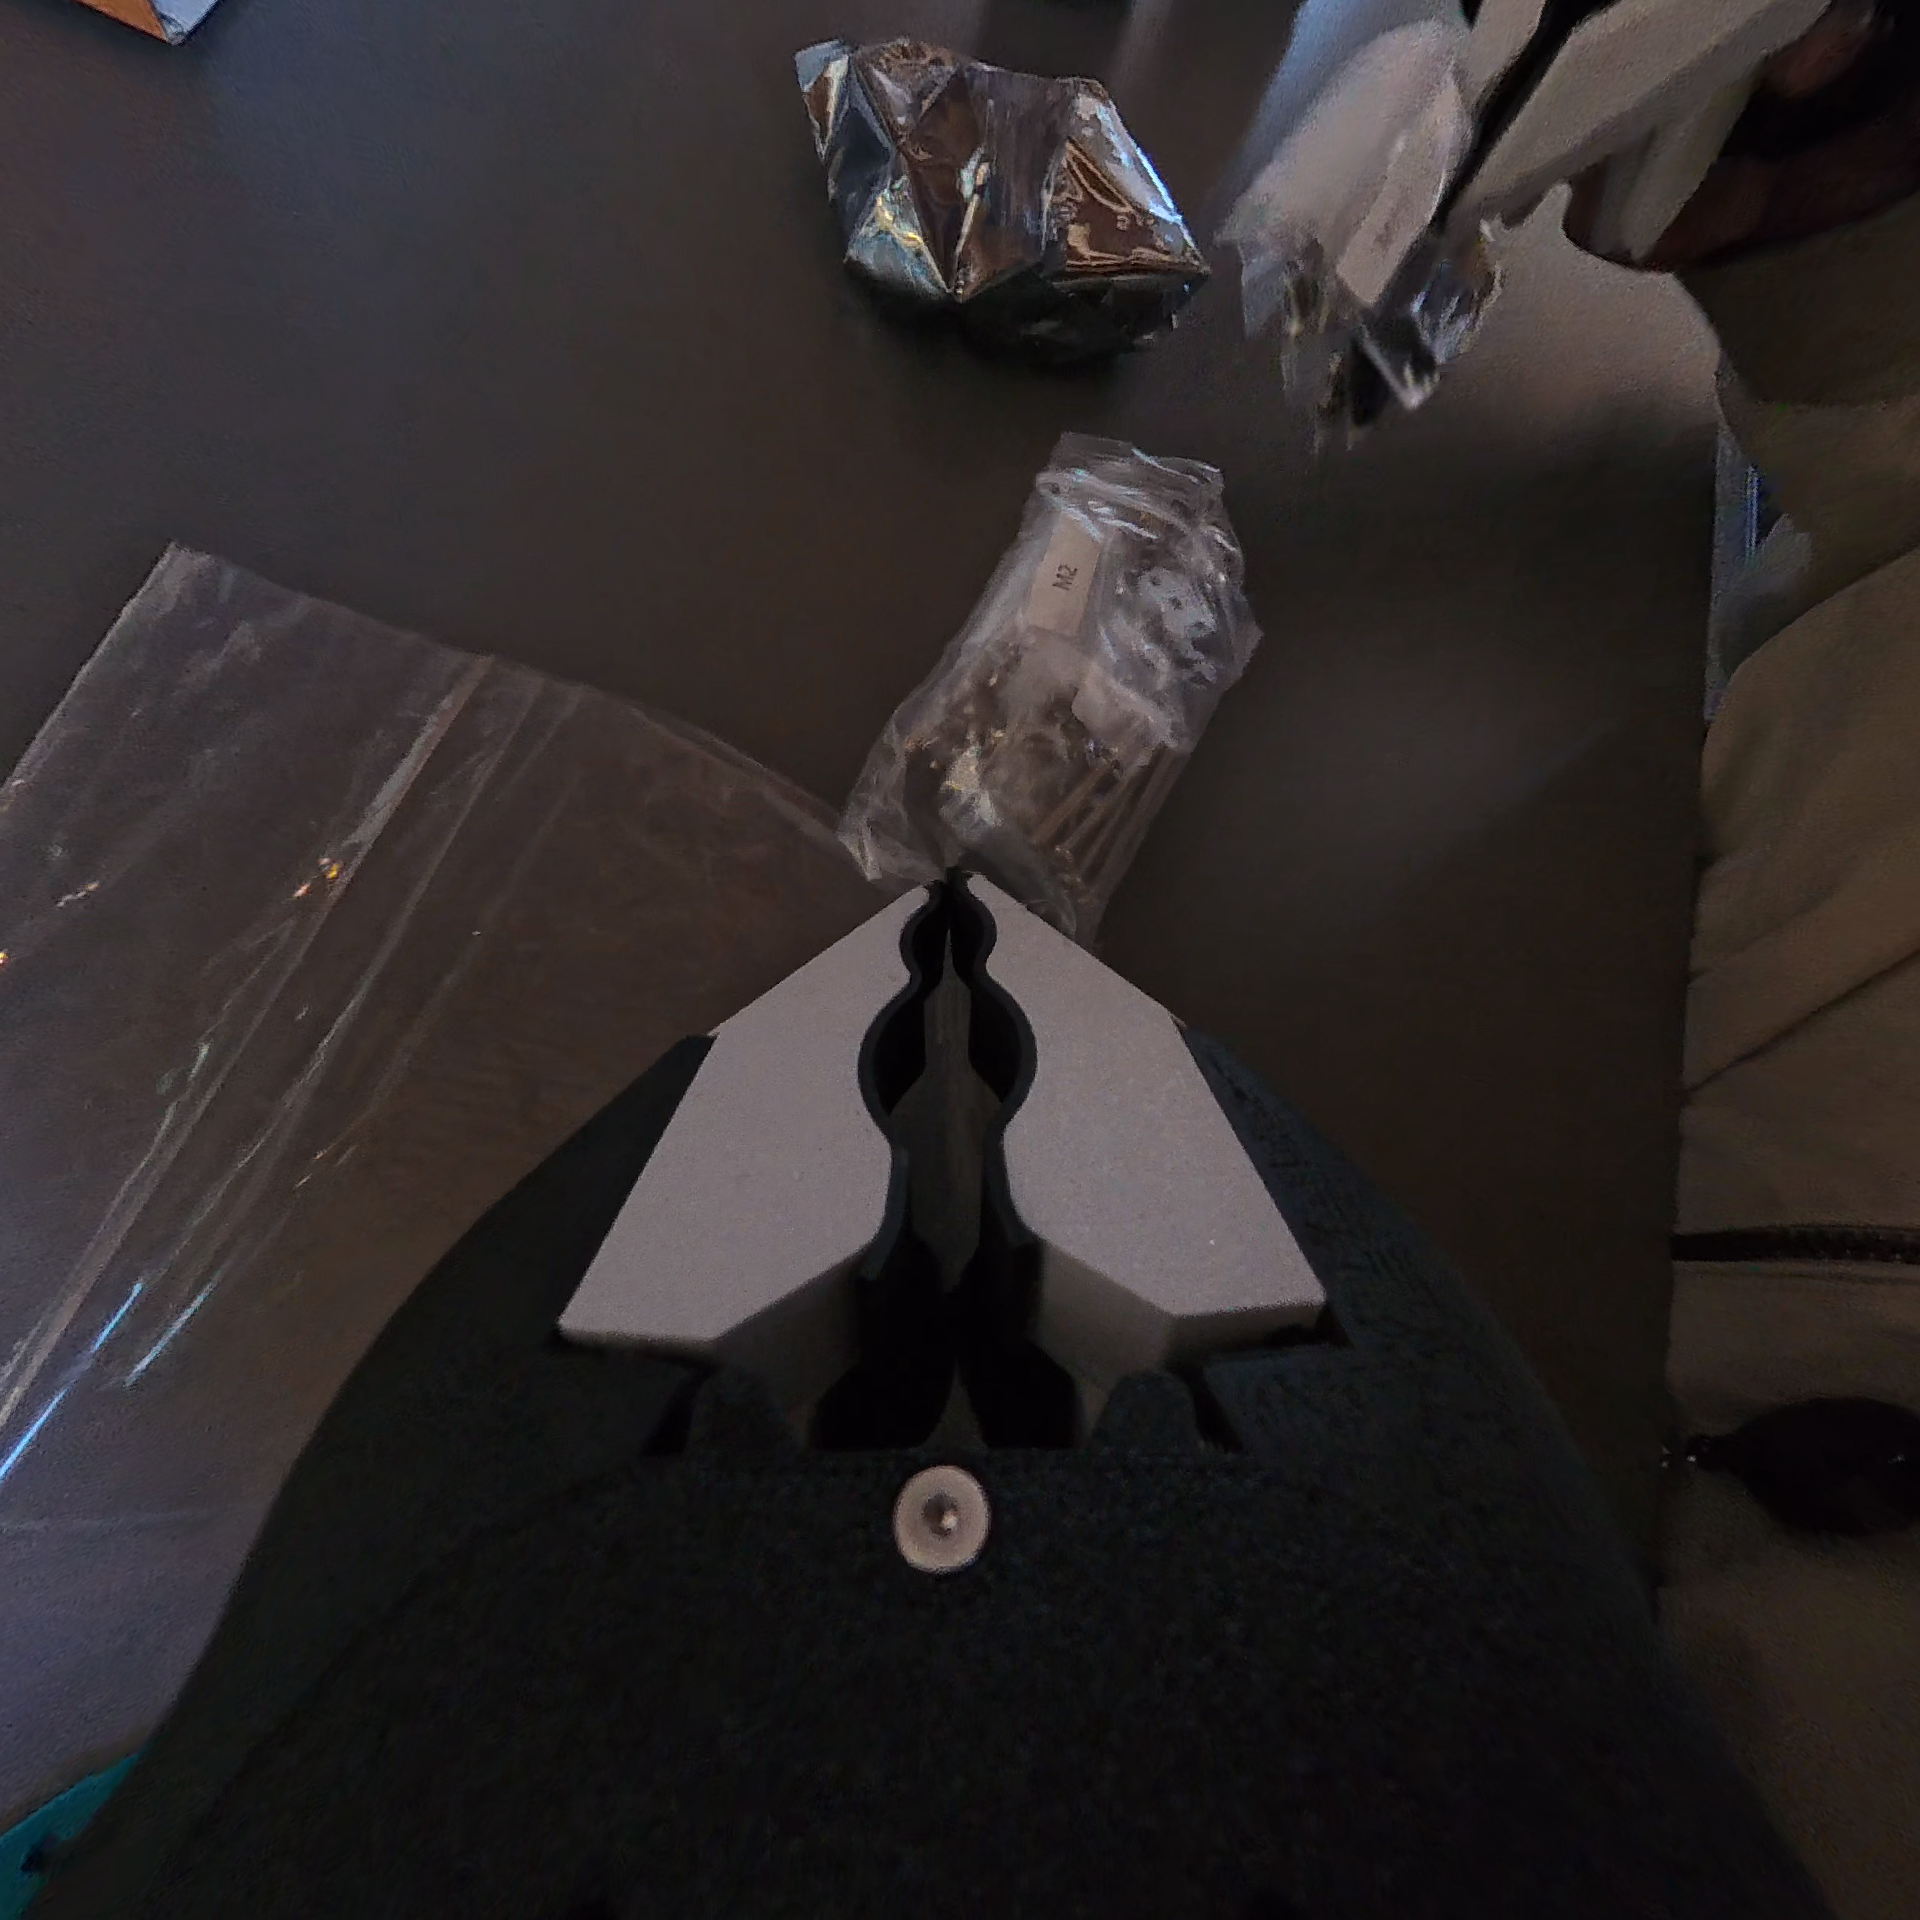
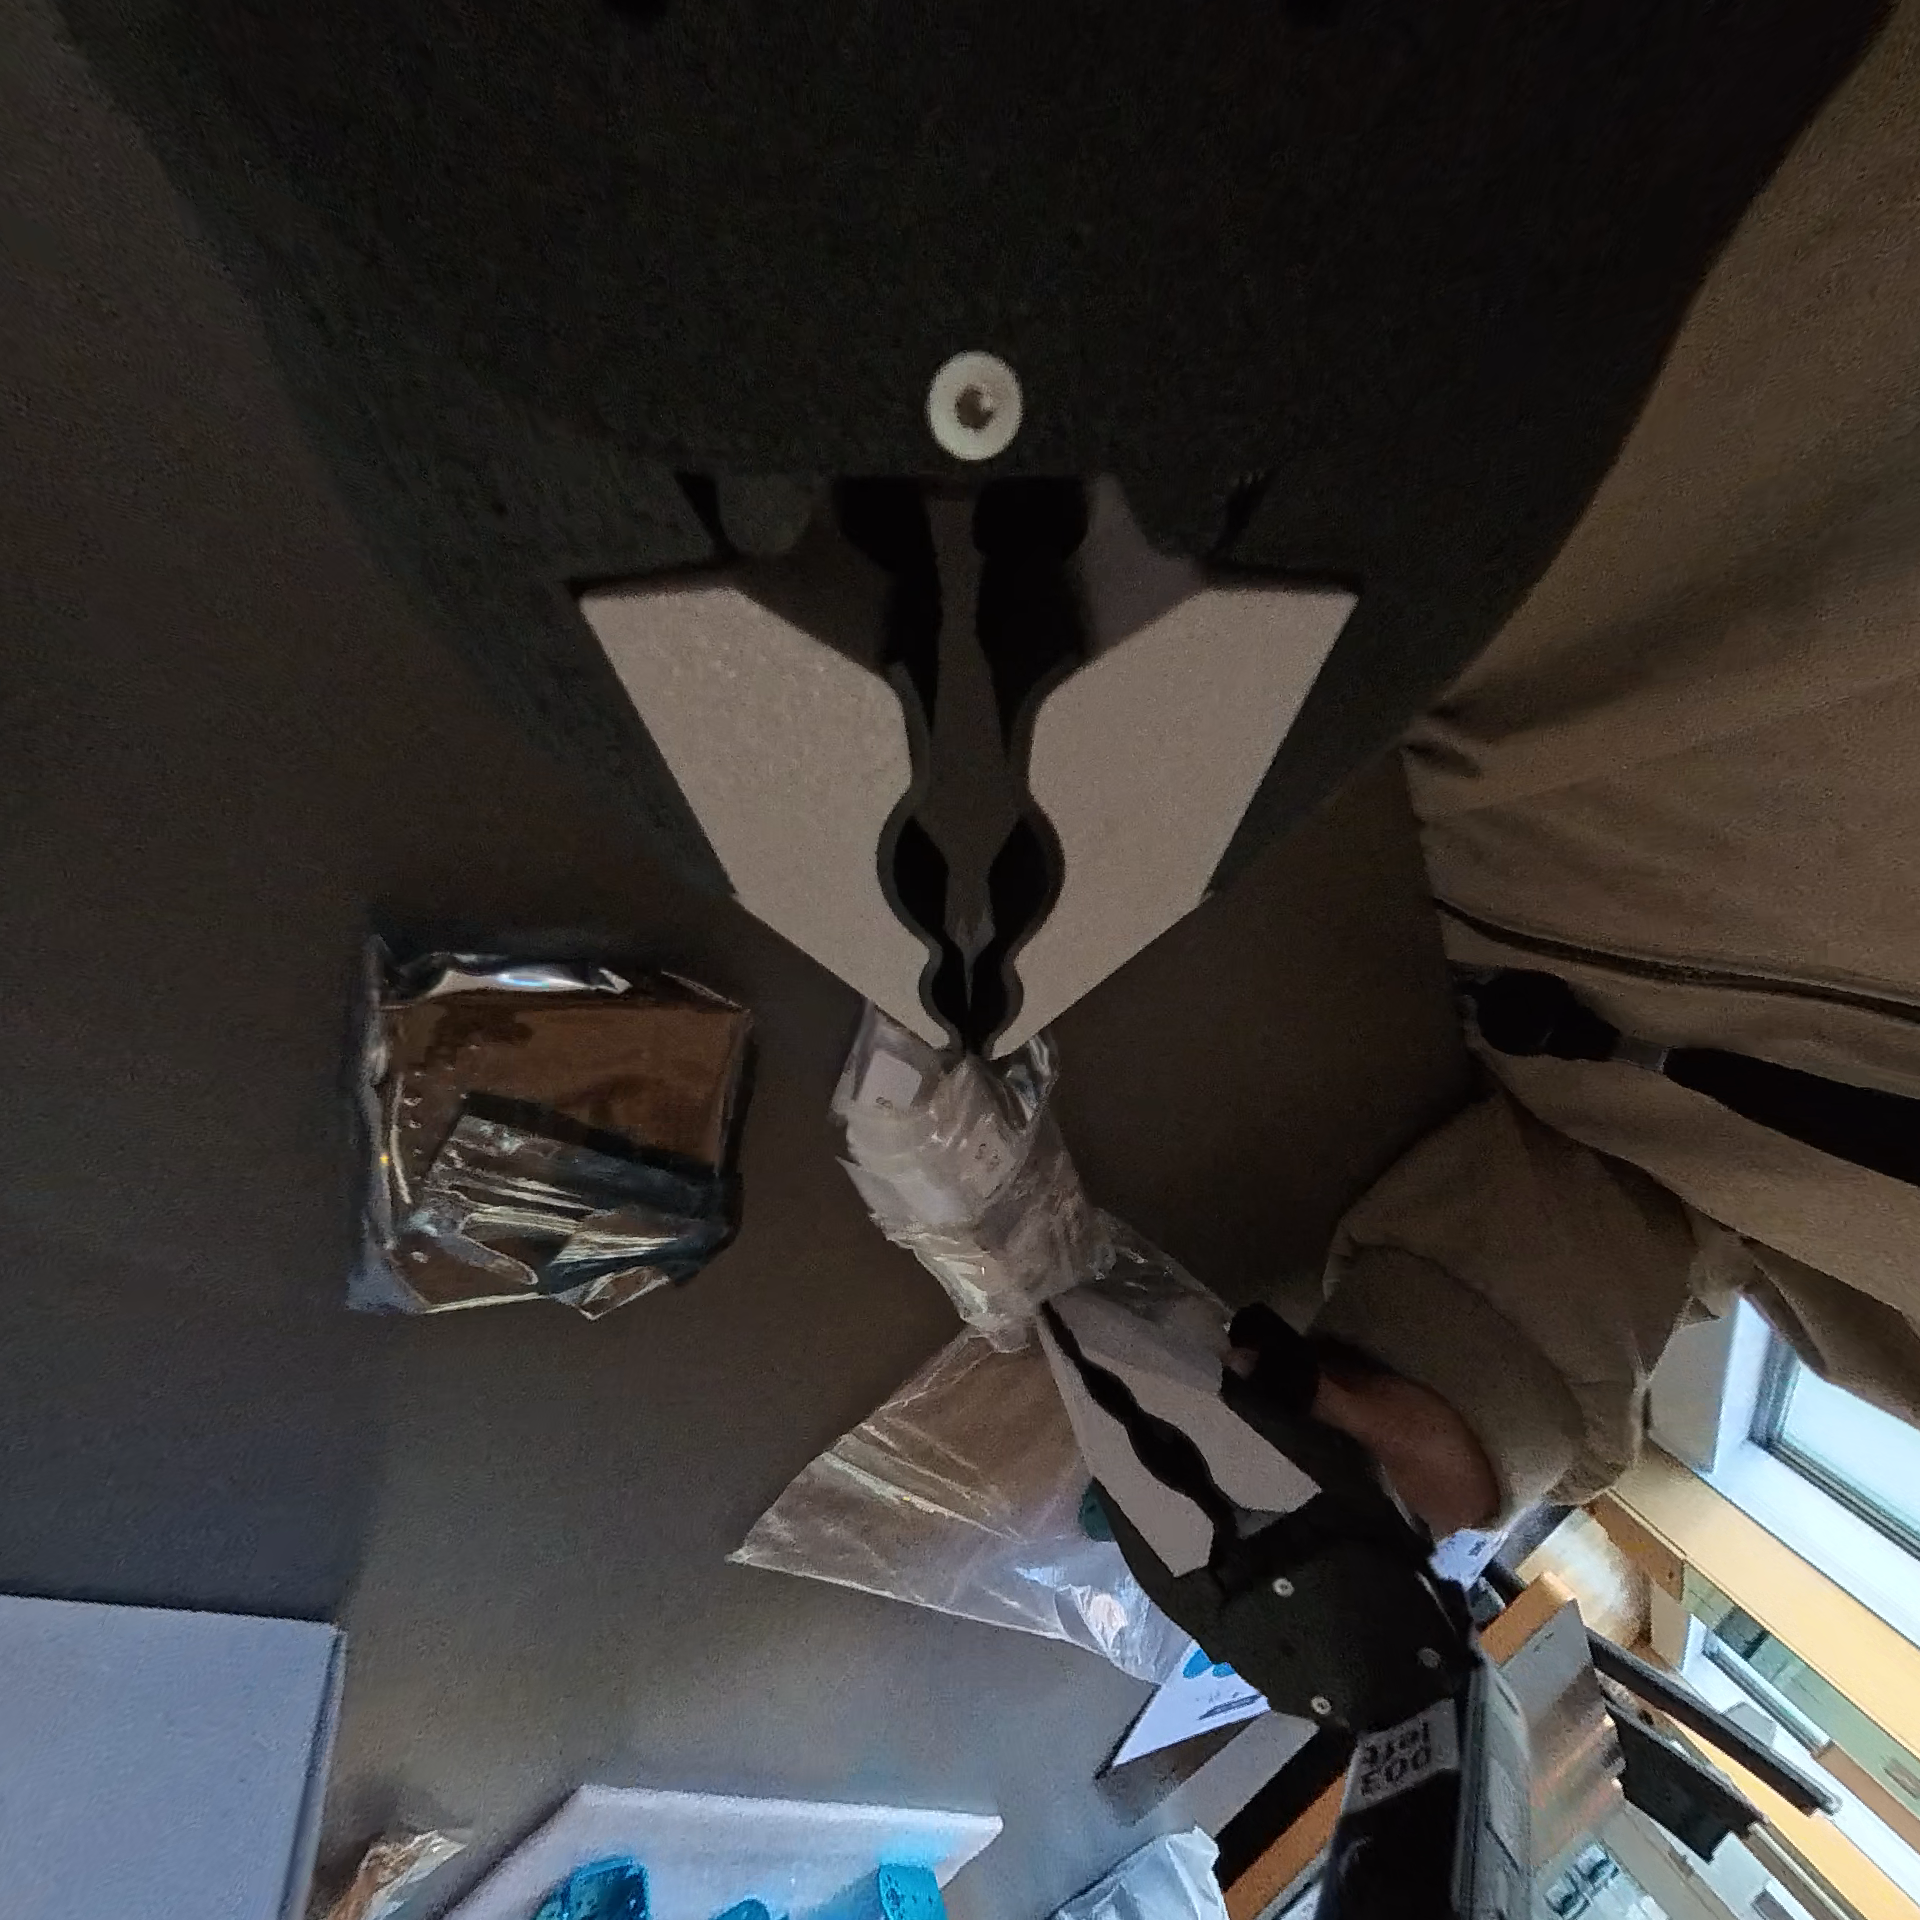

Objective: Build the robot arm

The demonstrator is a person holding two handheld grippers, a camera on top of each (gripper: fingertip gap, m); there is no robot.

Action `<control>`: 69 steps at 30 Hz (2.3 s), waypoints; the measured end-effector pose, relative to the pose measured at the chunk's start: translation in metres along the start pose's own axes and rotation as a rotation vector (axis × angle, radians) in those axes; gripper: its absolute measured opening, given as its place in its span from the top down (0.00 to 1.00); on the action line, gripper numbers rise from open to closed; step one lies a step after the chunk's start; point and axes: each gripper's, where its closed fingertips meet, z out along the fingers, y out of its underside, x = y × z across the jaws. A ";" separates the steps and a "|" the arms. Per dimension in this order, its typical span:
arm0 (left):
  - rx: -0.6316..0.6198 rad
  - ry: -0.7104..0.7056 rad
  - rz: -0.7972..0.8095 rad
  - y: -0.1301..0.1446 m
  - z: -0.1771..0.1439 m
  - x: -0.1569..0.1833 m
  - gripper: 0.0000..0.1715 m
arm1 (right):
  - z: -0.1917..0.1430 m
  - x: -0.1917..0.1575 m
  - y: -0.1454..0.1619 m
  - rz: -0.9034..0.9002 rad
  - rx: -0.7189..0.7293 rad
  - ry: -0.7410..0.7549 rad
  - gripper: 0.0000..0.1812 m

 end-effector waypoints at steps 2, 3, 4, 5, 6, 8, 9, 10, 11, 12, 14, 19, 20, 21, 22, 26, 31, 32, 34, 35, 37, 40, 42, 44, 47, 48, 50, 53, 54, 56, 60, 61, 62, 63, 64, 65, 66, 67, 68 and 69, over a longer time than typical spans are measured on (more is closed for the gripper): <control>-0.009 0.020 0.020 -0.001 0.004 0.007 1.00 | -0.008 0.002 -0.004 0.025 0.019 0.010 1.00; -0.012 0.029 0.026 -0.003 0.007 0.012 1.00 | -0.012 0.001 -0.009 0.040 0.038 0.004 1.00; -0.010 0.030 0.023 -0.005 0.011 0.015 1.00 | -0.015 -0.001 -0.015 0.059 0.062 -0.007 1.00; -0.003 0.032 0.014 -0.009 0.016 0.020 1.00 | -0.016 -0.004 -0.021 0.072 0.081 -0.024 1.00; 0.003 0.042 0.013 -0.013 0.021 0.026 1.00 | -0.017 -0.007 -0.026 0.076 0.096 -0.038 1.00; 0.017 0.037 0.024 -0.018 0.023 0.031 0.90 | -0.012 -0.013 -0.036 0.066 0.112 -0.062 1.00; 0.044 0.013 0.014 -0.024 0.019 0.029 0.79 | -0.007 -0.018 -0.040 0.051 0.117 -0.085 1.00; 0.092 0.007 -0.002 -0.032 0.012 0.027 0.77 | -0.001 -0.023 -0.045 0.034 0.122 -0.100 1.00; 0.160 0.024 -0.023 -0.043 0.002 0.028 0.77 | 0.007 -0.027 -0.049 0.011 0.121 -0.107 1.00; 0.241 0.064 -0.051 -0.056 -0.010 0.032 0.77 | 0.015 -0.033 -0.051 -0.019 0.110 -0.124 1.00; 0.395 0.197 -0.111 -0.080 -0.033 0.045 0.77 | 0.031 -0.046 -0.056 -0.069 0.113 -0.161 1.00; 0.465 0.350 -0.201 -0.089 -0.048 0.053 0.80 | 0.062 -0.064 -0.067 -0.108 0.118 -0.232 1.00; 0.462 0.347 -0.215 -0.088 -0.048 0.051 0.86 | 0.066 -0.065 -0.068 -0.101 0.119 -0.240 1.00; 0.461 0.332 -0.236 -0.086 -0.048 0.046 0.91 | 0.069 -0.064 -0.069 -0.093 0.122 -0.239 1.00; 0.457 0.328 -0.265 -0.084 -0.049 0.042 0.96 | 0.072 -0.059 -0.068 -0.083 0.122 -0.217 1.00; 0.439 0.386 -0.343 -0.083 -0.056 0.036 0.99 | 0.078 -0.053 -0.072 -0.004 0.175 -0.240 0.98; 0.338 0.274 -0.383 -0.092 -0.059 -0.014 1.00 | 0.070 -0.024 -0.074 -0.002 0.236 -0.146 0.87; 0.328 0.243 -0.396 -0.098 -0.060 -0.031 1.00 | 0.066 -0.020 -0.075 -0.017 0.262 -0.129 0.87; 0.307 0.206 -0.451 -0.112 -0.057 -0.064 1.00 | 0.058 -0.015 -0.078 -0.040 0.317 -0.106 0.87; 0.292 0.189 -0.473 -0.118 -0.052 -0.080 1.00 | 0.054 -0.014 -0.078 -0.039 0.323 -0.094 0.86; 0.239 0.127 -0.503 -0.122 -0.037 -0.115 1.00 | 0.046 -0.017 -0.079 -0.087 0.347 -0.072 0.88; 0.141 0.114 -0.549 -0.116 -0.014 -0.149 1.00 | 0.038 -0.015 -0.080 -0.119 0.379 -0.019 0.89; 0.121 0.098 -0.560 -0.113 -0.006 -0.164 1.00 | 0.037 -0.020 -0.079 -0.111 0.388 -0.051 0.90; 0.091 0.060 -0.527 -0.106 -0.002 -0.174 1.00 | 0.037 -0.022 -0.079 -0.102 0.387 -0.066 0.89; 0.091 -0.060 -0.448 -0.102 -0.007 -0.192 0.84 | 0.038 -0.023 -0.079 -0.089 0.381 -0.081 0.90; 0.086 -0.120 -0.408 -0.101 -0.013 -0.199 0.80 | 0.037 -0.023 -0.079 -0.086 0.382 -0.083 0.90; 0.110 -0.222 -0.290 -0.106 -0.029 -0.204 0.79 | 0.037 -0.022 -0.078 -0.084 0.382 -0.075 0.90; 0.107 -0.310 -0.087 -0.115 -0.039 -0.197 0.79 | 0.036 -0.021 -0.079 -0.072 0.384 -0.079 0.90; 0.085 -0.304 -0.023 -0.117 -0.035 -0.192 0.83 | 0.036 -0.021 -0.079 -0.066 0.385 -0.081 0.90; 0.023 -0.266 0.064 -0.116 -0.017 -0.182 0.96 | 0.037 -0.020 -0.078 -0.057 0.378 -0.082 0.89; -0.144 -0.269 0.091 -0.100 0.012 -0.190 1.00 | 0.039 -0.019 -0.076 -0.051 0.367 -0.083 0.90; -0.137 -0.258 0.080 -0.101 0.015 -0.191 1.00 | 0.039 -0.018 -0.076 -0.050 0.366 -0.080 0.89; -0.130 -0.236 0.057 -0.102 0.018 -0.190 1.00 | 0.039 -0.017 -0.076 -0.048 0.365 -0.078 0.89; -0.126 -0.218 0.032 -0.103 0.020 -0.190 1.00 | 0.040 -0.016 -0.076 -0.044 0.364 -0.079 0.89; -0.124 -0.198 0.014 -0.103 0.023 -0.189 1.00 | 0.040 -0.015 -0.075 -0.039 0.362 -0.081 0.89; -0.129 -0.179 0.006 -0.102 0.026 -0.187 1.00 | 0.041 -0.015 -0.075 -0.032 0.358 -0.083 0.89; -0.126 -0.172 0.001 -0.103 0.030 -0.186 1.00 | 0.042 -0.015 -0.074 -0.027 0.353 -0.086 0.89; -0.118 -0.175 0.000 -0.105 0.032 -0.186 1.00 | 0.043 -0.015 -0.073 -0.025 0.348 -0.090 0.89; -0.119 -0.181 0.003 -0.106 0.034 -0.186 1.00 | 0.044 -0.015 -0.072 -0.027 0.344 -0.093 0.89; -0.125 -0.188 0.008 -0.107 0.034 -0.186 1.00 | 0.045 -0.016 -0.072 -0.029 0.341 -0.091 0.89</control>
